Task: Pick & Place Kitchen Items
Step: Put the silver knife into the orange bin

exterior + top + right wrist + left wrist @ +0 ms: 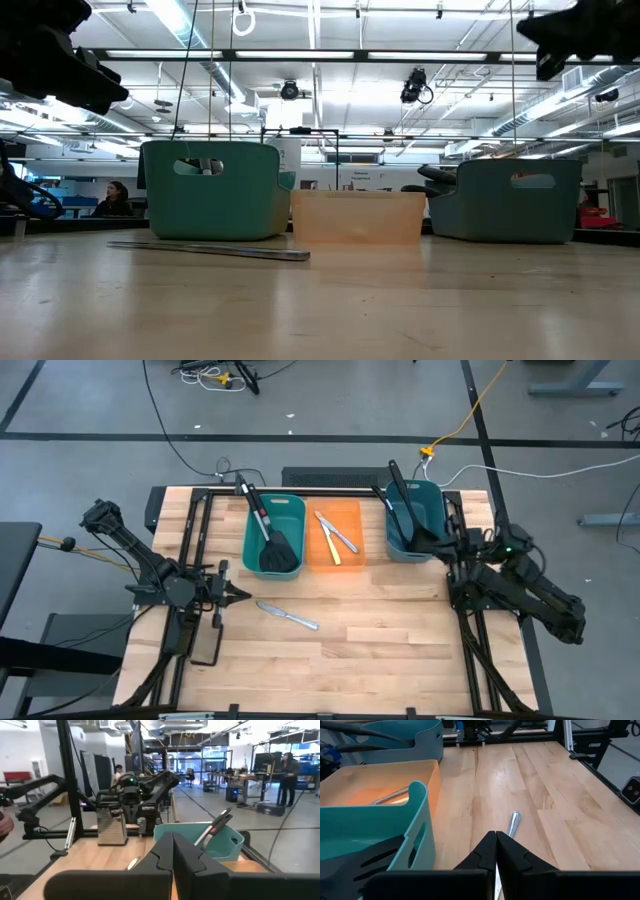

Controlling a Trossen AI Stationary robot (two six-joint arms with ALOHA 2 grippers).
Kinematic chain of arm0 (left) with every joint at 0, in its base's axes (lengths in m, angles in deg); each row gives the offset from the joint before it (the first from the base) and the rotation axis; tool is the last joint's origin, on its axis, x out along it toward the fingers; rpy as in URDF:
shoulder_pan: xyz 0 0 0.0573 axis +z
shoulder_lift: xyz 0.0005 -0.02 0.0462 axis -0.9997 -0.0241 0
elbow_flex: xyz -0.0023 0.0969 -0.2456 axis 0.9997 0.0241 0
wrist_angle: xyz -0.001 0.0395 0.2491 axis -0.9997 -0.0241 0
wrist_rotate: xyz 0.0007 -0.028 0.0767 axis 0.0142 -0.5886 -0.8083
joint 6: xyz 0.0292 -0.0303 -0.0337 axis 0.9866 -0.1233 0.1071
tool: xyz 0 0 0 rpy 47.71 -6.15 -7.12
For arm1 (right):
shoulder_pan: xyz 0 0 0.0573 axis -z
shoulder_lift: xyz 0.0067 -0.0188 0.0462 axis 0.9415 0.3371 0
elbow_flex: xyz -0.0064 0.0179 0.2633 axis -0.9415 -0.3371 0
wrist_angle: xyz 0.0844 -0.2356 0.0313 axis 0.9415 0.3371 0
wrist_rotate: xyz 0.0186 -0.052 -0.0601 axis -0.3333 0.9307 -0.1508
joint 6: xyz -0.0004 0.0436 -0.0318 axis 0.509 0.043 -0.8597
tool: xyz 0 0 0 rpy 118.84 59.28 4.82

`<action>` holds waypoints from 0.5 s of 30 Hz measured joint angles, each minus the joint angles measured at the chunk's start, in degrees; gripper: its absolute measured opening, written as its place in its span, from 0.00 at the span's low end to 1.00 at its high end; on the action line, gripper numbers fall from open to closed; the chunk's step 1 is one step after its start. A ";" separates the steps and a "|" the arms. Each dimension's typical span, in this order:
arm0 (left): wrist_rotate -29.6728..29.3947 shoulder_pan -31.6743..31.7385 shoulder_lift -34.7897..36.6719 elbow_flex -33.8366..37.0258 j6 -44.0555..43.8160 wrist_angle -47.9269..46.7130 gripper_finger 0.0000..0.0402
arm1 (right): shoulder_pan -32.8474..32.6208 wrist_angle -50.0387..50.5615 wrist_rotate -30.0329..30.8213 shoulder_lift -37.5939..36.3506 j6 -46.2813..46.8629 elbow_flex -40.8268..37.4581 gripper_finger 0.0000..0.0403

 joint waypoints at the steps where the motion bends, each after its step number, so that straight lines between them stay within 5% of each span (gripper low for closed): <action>1: -0.01 0.01 0.00 0.00 -0.41 -0.01 0.03 | -0.83 -1.93 0.65 -0.28 0.49 -1.79 0.00; 7: 0.00 0.01 -0.01 0.00 -2.10 -0.07 0.03 | -7.76 -12.18 6.80 -0.61 2.06 -10.30 0.00; 15: 0.01 0.01 0.01 0.00 -1.66 -0.07 0.03 | -19.64 -10.71 16.06 -0.63 -3.17 -12.12 0.00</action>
